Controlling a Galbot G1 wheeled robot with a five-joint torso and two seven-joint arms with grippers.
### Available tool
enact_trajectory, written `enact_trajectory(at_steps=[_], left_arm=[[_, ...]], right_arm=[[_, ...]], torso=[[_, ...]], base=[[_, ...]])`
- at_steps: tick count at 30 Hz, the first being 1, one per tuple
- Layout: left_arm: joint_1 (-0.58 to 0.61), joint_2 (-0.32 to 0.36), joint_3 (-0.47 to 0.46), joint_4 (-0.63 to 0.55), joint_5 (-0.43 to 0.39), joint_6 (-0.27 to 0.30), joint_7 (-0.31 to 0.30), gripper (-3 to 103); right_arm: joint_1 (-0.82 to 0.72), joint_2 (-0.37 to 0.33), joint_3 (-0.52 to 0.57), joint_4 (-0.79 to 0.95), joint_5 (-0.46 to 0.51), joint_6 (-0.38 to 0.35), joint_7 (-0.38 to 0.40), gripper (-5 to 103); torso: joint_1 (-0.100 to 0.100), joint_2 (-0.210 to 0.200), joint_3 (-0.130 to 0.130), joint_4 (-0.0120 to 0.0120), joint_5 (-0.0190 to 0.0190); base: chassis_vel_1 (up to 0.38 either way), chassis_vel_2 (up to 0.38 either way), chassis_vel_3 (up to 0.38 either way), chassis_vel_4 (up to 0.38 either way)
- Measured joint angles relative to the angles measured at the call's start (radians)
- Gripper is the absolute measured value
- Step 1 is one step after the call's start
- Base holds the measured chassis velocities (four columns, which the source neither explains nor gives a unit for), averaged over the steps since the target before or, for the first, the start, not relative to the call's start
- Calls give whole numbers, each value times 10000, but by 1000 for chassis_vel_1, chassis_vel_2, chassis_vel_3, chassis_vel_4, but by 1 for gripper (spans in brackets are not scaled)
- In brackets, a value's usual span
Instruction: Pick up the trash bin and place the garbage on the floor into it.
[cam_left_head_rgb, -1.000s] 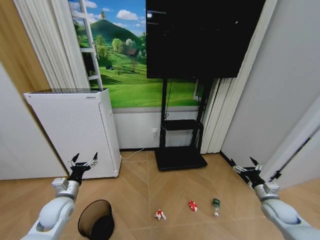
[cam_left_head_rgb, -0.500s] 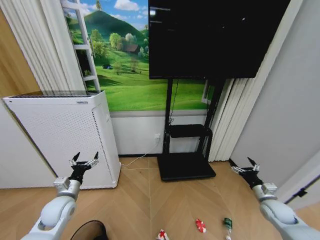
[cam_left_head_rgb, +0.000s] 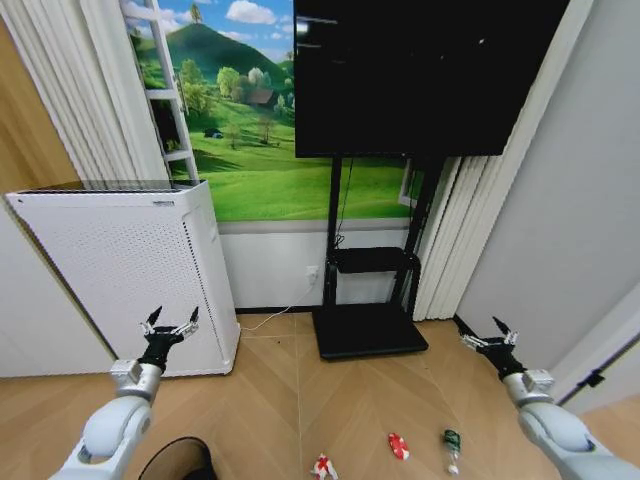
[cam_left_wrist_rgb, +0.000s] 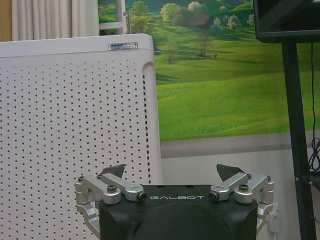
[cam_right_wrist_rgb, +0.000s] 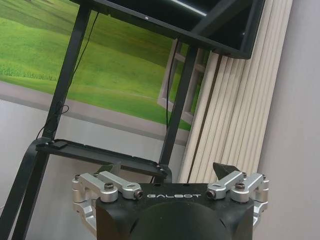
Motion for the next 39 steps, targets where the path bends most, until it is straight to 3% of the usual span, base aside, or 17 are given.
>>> enact_trajectory(at_steps=[39], left_arm=[[-195,521,105,-50,-408,100,-50,100]], right_arm=[[-73,179,149,4,-450,123,-133,100]], torso=[[-650,-1699,-1045,-1,0]], base=[[0,0,0,0]])
